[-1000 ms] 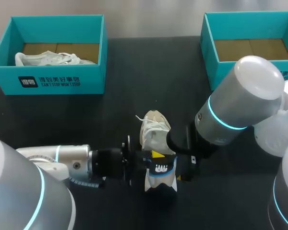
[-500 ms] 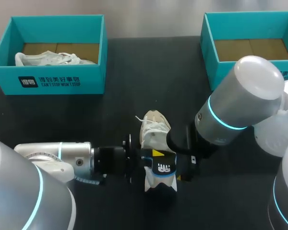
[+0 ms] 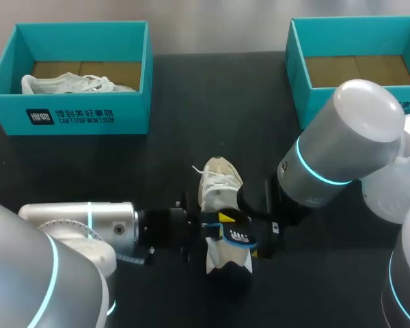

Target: Take the shoe out of the shoebox, open the shoe tongue, remove and reinsert the insole, then place the shoe into the shoebox

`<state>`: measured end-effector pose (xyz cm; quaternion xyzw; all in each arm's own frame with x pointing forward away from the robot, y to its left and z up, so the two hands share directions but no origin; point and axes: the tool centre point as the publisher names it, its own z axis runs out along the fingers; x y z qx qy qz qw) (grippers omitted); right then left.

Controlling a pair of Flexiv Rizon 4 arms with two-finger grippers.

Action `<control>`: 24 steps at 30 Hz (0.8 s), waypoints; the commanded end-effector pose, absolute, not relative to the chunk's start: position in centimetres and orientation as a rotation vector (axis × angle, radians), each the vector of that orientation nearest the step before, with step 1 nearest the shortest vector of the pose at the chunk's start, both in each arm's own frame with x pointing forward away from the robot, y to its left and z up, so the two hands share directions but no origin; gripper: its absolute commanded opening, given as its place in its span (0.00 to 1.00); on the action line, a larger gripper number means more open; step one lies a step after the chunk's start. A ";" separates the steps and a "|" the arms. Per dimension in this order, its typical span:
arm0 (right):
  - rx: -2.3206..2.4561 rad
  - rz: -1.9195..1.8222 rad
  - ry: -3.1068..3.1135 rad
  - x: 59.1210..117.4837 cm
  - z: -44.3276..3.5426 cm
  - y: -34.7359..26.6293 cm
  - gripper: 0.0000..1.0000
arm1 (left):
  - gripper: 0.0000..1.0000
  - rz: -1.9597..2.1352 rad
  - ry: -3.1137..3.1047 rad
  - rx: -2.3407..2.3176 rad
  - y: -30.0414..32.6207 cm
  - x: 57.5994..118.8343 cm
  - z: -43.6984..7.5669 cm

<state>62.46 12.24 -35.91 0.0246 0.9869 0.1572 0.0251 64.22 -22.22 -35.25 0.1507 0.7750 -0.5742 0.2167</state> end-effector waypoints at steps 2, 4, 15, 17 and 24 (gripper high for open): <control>0.078 0.484 3.050 62.3 -36.0 12.3 1.00 | 0.00 -1.609 2.123 0.424 -21.8 63.7 -35.0; 0.078 0.484 3.050 62.3 -36.0 12.3 1.00 | 0.00 -1.616 2.115 0.431 -21.7 63.5 -34.7; 0.078 0.484 3.050 62.3 -36.0 12.3 1.00 | 0.22 -1.621 2.101 0.437 -21.4 63.3 -33.8; 0.078 0.484 3.050 62.3 -36.0 12.3 1.00 | 0.23 -1.620 2.099 0.438 -21.5 63.2 -33.6; 0.078 0.484 3.050 62.3 -36.0 12.3 1.00 | 0.30 -1.615 2.098 0.436 -22.2 63.0 -32.5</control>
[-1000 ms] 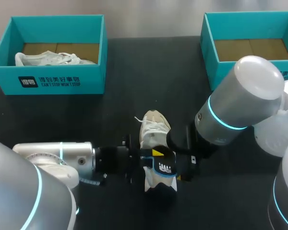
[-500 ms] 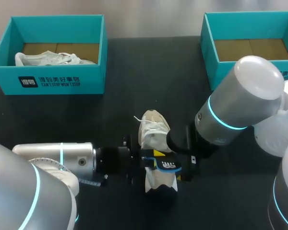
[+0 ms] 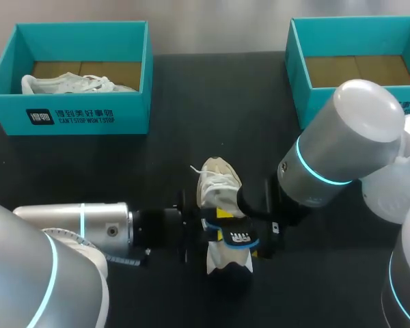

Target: Take the shoe out of the shoebox, open the shoe tongue, remove and reinsert the insole, then place the shoe into the shoebox

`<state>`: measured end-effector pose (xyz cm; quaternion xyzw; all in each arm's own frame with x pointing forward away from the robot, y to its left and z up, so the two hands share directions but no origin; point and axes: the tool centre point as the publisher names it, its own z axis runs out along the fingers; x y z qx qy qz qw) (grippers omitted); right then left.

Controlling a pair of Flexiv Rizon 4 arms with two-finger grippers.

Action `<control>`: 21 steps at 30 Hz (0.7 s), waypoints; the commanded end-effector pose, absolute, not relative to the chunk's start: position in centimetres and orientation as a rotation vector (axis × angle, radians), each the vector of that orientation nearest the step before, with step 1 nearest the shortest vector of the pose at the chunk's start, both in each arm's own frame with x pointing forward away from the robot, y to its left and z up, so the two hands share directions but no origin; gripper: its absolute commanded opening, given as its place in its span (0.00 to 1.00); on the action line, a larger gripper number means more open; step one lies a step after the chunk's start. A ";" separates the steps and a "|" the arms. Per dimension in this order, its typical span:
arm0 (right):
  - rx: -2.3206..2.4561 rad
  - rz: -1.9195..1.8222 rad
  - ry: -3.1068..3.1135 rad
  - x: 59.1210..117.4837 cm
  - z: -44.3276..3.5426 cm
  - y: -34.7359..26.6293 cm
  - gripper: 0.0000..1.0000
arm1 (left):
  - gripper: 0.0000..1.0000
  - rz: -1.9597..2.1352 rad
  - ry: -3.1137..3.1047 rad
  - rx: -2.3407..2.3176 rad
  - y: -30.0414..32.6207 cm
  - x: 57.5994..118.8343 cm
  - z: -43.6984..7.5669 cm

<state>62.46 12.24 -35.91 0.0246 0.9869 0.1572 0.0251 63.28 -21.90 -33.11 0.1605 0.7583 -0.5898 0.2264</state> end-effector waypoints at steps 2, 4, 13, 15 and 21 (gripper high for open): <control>0.078 0.484 3.050 62.3 -36.0 12.3 1.00 | 0.30 -1.611 2.098 0.437 -22.3 63.0 -32.3; 0.078 0.484 3.050 62.3 -36.0 12.3 1.00 | 0.30 -1.600 2.098 0.437 -22.5 63.0 -32.0; 0.078 0.484 3.050 62.3 -36.0 12.3 1.00 | 0.29 -1.578 2.090 0.446 -23.9 62.8 -30.9; 0.078 0.484 3.050 62.3 -36.0 12.3 1.00 | 0.27 -1.574 2.089 0.457 -24.2 62.9 -30.8; 0.078 0.484 3.050 62.3 -36.0 12.3 1.00 | 0.00 -1.549 2.084 0.504 -24.7 63.0 -31.5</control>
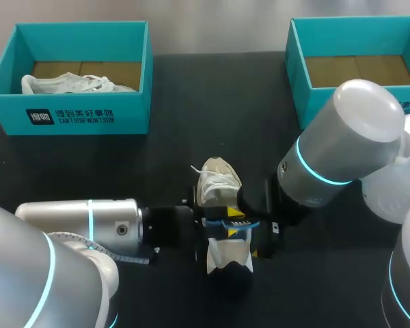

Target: Take the shoe out of the shoebox, open the shoe tongue, remove and reinsert the insole, then place the shoe into the shoebox

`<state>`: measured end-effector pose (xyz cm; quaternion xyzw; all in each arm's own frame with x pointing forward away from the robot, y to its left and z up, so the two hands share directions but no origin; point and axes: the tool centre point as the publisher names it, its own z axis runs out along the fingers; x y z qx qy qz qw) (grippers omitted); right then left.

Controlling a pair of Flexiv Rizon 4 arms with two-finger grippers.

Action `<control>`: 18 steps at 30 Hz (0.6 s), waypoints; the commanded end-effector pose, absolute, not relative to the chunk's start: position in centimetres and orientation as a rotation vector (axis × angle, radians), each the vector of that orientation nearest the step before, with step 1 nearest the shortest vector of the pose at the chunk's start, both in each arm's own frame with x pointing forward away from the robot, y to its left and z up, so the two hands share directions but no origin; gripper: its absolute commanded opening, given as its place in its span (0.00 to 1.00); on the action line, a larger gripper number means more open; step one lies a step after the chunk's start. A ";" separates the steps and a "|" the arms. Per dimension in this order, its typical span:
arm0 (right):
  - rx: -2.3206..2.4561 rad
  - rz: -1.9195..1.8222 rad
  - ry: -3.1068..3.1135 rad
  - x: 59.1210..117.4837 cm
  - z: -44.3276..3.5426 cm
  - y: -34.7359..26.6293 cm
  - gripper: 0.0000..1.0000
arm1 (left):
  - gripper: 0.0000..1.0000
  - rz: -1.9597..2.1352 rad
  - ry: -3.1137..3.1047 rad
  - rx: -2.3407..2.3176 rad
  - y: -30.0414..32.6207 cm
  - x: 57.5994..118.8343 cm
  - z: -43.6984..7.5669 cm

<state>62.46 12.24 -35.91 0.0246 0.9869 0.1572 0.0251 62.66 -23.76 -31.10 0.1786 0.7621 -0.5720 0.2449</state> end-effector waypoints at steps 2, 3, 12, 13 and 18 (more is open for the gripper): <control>0.078 0.484 3.050 62.3 -36.0 12.3 1.00 | 0.00 -1.548 2.066 0.540 -24.7 63.1 -31.8; 0.078 0.484 3.050 62.3 -36.0 12.3 1.00 | 0.00 -1.562 2.052 0.555 -24.7 63.1 -32.0; 0.078 0.484 3.050 62.3 -36.0 12.3 1.00 | 0.00 -1.504 2.017 0.650 -24.4 64.4 -33.7; 0.078 0.484 3.050 62.3 -36.0 12.3 1.00 | 0.00 -1.509 2.006 0.657 -24.4 64.5 -33.9; 0.078 0.484 3.050 62.3 -36.0 12.3 1.00 | 0.00 -1.504 1.959 0.647 -24.0 65.1 -34.5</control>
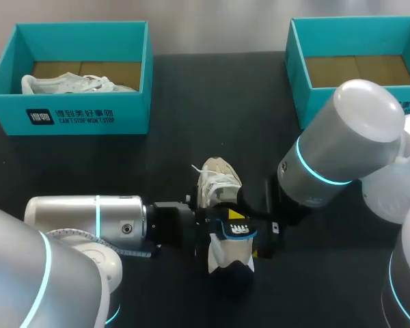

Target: Take the shoe out of the shoebox, open the shoe tongue, remove and reinsert the insole, then place the shoe into the shoebox

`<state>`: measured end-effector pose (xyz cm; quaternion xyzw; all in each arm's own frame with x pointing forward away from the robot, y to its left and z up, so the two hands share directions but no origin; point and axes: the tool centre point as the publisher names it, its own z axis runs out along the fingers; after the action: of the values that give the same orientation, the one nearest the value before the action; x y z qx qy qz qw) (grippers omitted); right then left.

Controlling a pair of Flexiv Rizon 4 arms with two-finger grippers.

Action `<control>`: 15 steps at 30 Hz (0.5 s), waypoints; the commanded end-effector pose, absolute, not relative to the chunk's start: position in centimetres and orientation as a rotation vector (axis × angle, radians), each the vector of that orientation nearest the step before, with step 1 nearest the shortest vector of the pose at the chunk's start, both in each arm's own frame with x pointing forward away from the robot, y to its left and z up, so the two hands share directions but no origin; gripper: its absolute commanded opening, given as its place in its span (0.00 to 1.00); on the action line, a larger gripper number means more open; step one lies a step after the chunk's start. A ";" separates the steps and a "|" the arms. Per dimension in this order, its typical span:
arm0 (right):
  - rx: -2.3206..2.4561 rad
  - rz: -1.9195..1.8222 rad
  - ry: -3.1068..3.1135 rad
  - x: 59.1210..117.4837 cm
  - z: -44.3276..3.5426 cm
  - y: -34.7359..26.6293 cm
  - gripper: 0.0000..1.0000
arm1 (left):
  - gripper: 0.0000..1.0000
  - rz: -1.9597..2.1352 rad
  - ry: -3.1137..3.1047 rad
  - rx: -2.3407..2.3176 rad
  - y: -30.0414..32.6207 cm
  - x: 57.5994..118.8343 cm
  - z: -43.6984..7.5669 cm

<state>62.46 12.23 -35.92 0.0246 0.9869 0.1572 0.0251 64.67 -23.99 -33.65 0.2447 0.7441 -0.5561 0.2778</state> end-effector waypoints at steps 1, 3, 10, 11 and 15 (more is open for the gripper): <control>0.078 0.484 3.050 62.3 -36.0 12.3 1.00 | 0.00 -1.508 1.952 0.647 -24.0 65.2 -34.5; 0.078 0.484 3.050 62.3 -36.0 12.3 1.00 | 0.00 -1.502 1.942 0.658 -23.7 65.3 -34.8; 0.078 0.484 3.050 62.3 -36.0 12.3 1.00 | 0.00 -1.526 1.877 0.721 -22.9 64.3 -34.2; 0.078 0.484 3.050 62.3 -36.0 12.3 1.00 | 0.00 -1.517 1.879 0.736 -22.9 64.1 -34.2; 0.078 0.484 3.050 62.3 -36.0 12.3 1.00 | 0.00 -1.473 1.909 0.734 -23.0 64.3 -34.7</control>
<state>62.45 12.24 -35.92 0.0246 0.9869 0.1573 0.0251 64.59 -23.10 -34.84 0.2814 0.7148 -0.5625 0.3058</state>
